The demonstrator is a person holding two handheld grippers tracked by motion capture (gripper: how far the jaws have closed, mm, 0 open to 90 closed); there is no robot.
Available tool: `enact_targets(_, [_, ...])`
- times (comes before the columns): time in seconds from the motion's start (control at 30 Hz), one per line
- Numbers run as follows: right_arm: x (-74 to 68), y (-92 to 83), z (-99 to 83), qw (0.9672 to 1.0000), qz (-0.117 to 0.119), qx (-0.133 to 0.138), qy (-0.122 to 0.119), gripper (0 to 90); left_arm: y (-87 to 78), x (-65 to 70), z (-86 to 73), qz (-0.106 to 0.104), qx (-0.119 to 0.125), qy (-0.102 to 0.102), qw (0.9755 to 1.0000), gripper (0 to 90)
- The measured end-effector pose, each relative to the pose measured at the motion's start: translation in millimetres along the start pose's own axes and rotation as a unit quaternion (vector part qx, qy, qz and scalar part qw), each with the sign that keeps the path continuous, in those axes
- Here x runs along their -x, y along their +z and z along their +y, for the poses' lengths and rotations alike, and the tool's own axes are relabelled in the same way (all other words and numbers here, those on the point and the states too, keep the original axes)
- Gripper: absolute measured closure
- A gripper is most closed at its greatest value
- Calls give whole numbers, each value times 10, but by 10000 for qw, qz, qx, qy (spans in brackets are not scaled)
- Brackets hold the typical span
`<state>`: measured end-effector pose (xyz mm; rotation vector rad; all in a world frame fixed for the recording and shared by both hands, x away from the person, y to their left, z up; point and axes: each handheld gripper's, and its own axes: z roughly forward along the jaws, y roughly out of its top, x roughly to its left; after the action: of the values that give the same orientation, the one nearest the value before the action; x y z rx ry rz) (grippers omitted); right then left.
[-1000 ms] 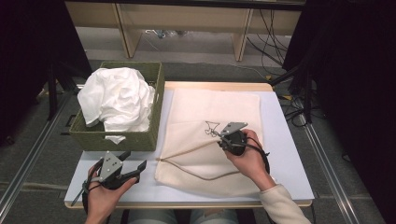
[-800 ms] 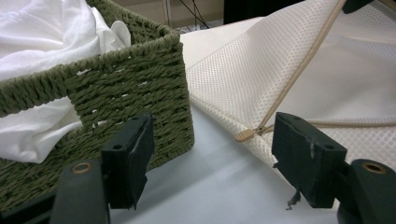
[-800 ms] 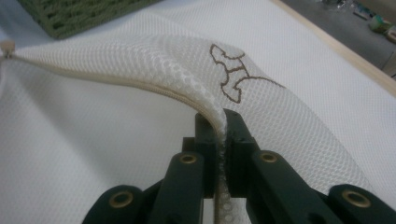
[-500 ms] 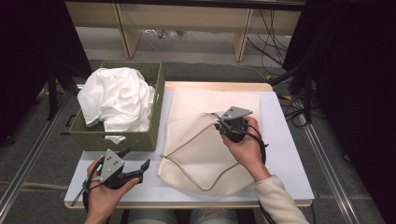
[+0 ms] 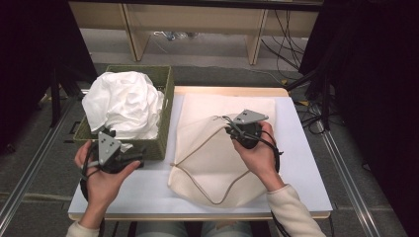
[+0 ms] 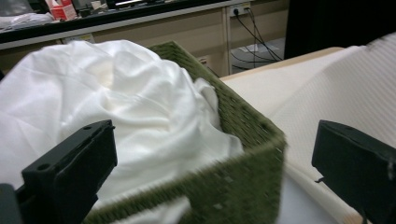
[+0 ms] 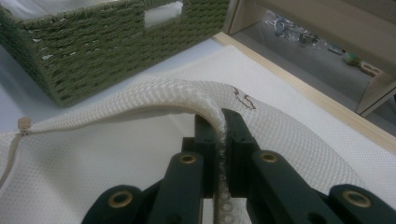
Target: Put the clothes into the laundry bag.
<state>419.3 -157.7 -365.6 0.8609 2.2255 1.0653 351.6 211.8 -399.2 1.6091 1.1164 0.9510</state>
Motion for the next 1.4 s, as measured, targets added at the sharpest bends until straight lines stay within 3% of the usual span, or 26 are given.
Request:
enact_targets(0.23, [17,-7,-5,9999,-99,55,-113,860,400,-344,367,195,-358,24,9992,0])
enact_targets(0.27, [10,-7,-5,10000,-37,7,-38,860,479,-392,417,217,-428,44,9988,0])
enact_targets(0.3, [-2,-14,-2,10000,-15,-28,82,860,563,-436,462,219,-525,31,9984,0])
enact_targets(0.43, [-3,-22,4,10000,-24,29,-52,859,930,-583,585,227,-1043,-34,9943,0])
enact_targets(0.53, [-11,-26,9,10000,2,24,-48,856,1195,-679,627,222,-1526,-227,9878,0])
enact_targets(0.6, [0,-31,10,9999,-36,13,-118,855,1343,-746,642,343,-1810,-234,9826,0])
enact_targets(0.63, [3,-23,7,9999,-35,28,-127,856,1418,-773,638,367,-1859,-345,9813,0])
enact_targets(0.7, [2,-13,3,10000,4,8,-46,855,1549,-847,624,326,-2148,-423,9752,0])
enact_targets(0.77, [14,-7,-2,10000,53,-36,-14,854,1650,-862,582,316,-2294,-551,9713,0])
enact_targets(0.8, [26,5,-3,9999,54,-7,-94,854,1705,-860,556,326,-2379,-530,9693,0])
enact_targets(0.83, [22,7,-6,10000,72,-40,-13,854,1764,-848,525,344,-2496,-487,9665,0])
enact_targets(0.93, [17,20,-12,9999,72,-87,26,852,1882,-825,455,331,-2678,-455,9618,0])
enact_targets(0.97, [36,37,-13,9999,53,-20,-90,851,1939,-815,419,328,-2820,-496,9576,0])
enact_targets(1.1, [18,51,-29,9999,85,-96,76,848,2087,-813,280,584,-3164,-328,9463,0])
enact_targets(1.27, [18,49,-28,9998,132,-138,-1,841,2177,-816,157,706,-3316,-312,9403,0])
enact_targets(1.4, [17,55,-38,9997,156,-191,-1,839,2225,-861,52,773,-3483,-451,9331,2])
